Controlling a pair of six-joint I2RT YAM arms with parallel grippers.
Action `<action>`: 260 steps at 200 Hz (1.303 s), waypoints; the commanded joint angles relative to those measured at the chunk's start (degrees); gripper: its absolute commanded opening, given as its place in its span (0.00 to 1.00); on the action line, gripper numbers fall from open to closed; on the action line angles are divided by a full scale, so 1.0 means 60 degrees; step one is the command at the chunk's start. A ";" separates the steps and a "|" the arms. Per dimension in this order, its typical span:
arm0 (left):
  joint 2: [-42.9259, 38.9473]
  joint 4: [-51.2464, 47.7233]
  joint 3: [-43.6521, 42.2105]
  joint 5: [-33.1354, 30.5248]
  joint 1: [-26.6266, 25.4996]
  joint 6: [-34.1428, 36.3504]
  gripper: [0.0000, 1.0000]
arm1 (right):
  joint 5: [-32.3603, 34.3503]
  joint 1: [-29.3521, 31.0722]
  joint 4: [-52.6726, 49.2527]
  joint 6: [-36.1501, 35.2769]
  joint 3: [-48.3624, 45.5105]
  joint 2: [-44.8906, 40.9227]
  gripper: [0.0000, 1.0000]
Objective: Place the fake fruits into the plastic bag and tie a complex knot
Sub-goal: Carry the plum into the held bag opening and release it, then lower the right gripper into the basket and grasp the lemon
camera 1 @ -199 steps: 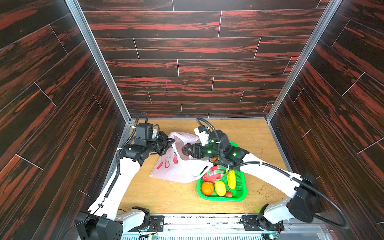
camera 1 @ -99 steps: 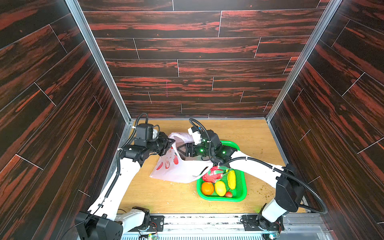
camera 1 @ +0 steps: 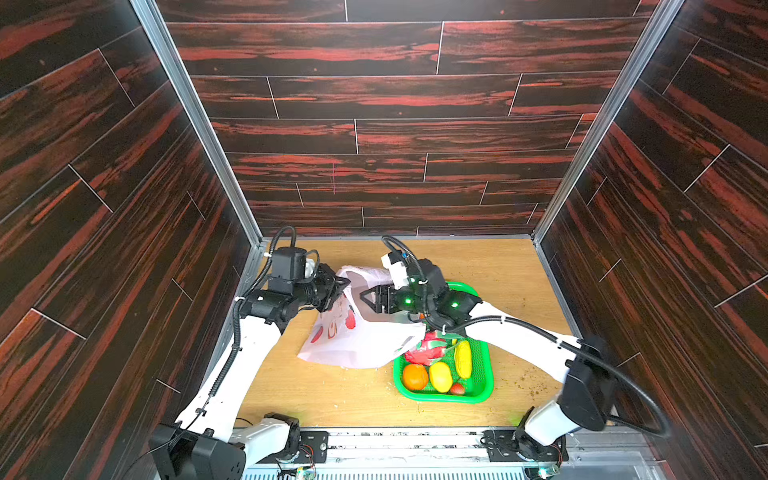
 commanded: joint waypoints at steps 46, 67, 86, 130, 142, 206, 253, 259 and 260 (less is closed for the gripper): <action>-0.0246 0.0148 -0.0168 -0.0093 -0.0034 -0.0087 0.00 | 0.1190 0.0043 -0.1846 -0.0462 0.0191 -0.1481 0.74; -0.0231 0.0148 -0.0191 -0.0107 -0.0045 -0.0073 0.00 | 0.1687 0.0028 -0.2624 -0.0728 0.0163 -0.1997 0.77; -0.0216 0.0148 -0.0195 -0.0143 -0.0037 -0.0087 0.00 | 0.2273 -0.0027 -0.3404 -0.0987 0.0024 -0.2568 0.82; -0.0202 0.0207 -0.0178 -0.0209 -0.0044 -0.0131 0.00 | 0.2764 -0.0804 -0.4764 -0.1094 -0.0928 -0.4069 0.86; -0.0189 0.0226 -0.0166 -0.0199 -0.0042 -0.0132 0.00 | 0.2574 -0.1075 -0.5134 -0.1052 -0.1158 -0.4395 0.87; -0.0172 0.0247 -0.0142 -0.0200 -0.0042 -0.0138 0.00 | 0.2182 -0.1356 -0.8225 -0.0498 -0.1644 -0.5045 0.86; -0.0172 0.0305 -0.0167 -0.0157 -0.0042 -0.0131 0.00 | 0.1221 -0.1271 -0.8134 0.0733 -0.3550 -0.5513 0.82; -0.0172 0.0309 -0.0176 -0.0155 -0.0041 -0.0130 0.00 | 0.1074 -0.1202 -0.8027 0.0873 -0.3789 -0.5519 0.81; -0.0172 0.0309 -0.0180 -0.0154 -0.0043 -0.0130 0.00 | 0.1054 -0.1187 -0.8006 0.0892 -0.3820 -0.5517 0.81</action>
